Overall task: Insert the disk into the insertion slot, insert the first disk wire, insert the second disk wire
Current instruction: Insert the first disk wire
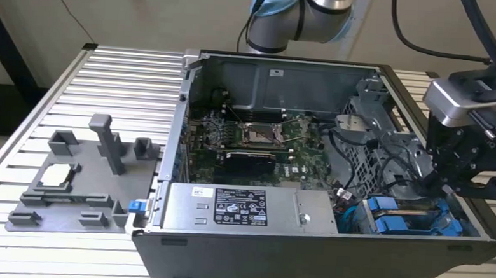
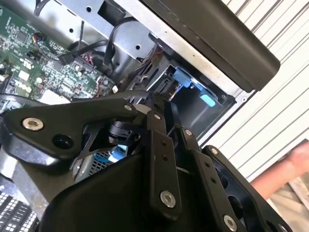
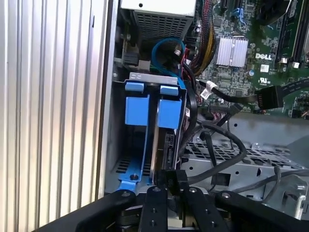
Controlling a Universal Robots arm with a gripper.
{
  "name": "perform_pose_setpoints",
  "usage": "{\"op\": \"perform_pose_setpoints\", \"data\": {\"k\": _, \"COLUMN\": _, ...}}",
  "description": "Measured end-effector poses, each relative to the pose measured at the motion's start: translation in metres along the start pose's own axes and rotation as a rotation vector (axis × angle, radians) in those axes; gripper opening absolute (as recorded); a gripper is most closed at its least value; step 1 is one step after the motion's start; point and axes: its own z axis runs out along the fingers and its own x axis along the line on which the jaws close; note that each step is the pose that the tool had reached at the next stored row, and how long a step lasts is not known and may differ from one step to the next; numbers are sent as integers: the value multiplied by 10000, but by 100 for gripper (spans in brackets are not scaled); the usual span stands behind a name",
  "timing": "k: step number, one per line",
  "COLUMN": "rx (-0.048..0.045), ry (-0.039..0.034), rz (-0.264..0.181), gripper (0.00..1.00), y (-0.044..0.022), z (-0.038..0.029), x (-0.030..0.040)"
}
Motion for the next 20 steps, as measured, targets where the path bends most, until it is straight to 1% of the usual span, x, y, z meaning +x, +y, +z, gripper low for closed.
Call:
{"op": "perform_pose_setpoints", "data": {"k": 1, "rx": 6, "ry": -52, "rz": 36, "gripper": 19, "y": 0, "z": 5, "x": 0}}
{"op": "perform_pose_setpoints", "data": {"k": 3, "rx": 23, "ry": -226, "rz": 74, "gripper": 19, "y": 2, "z": 9, "x": 8}}
{"op": "perform_pose_setpoints", "data": {"k": 4, "rx": 26, "ry": -257, "rz": 83, "gripper": 19, "y": 3, "z": 13, "x": 13}}
{"op": "perform_pose_setpoints", "data": {"k": 11, "rx": 16, "ry": -255, "rz": 90, "gripper": 19, "y": 7, "z": 44, "x": 27}}
{"op": "perform_pose_setpoints", "data": {"k": 15, "rx": 14, "ry": -255, "rz": 89, "gripper": 19, "y": 4, "z": 74, "x": 32}}
{"op": "perform_pose_setpoints", "data": {"k": 20, "rx": 15, "ry": -256, "rz": 89, "gripper": 19, "y": -12, "z": 111, "x": 60}}
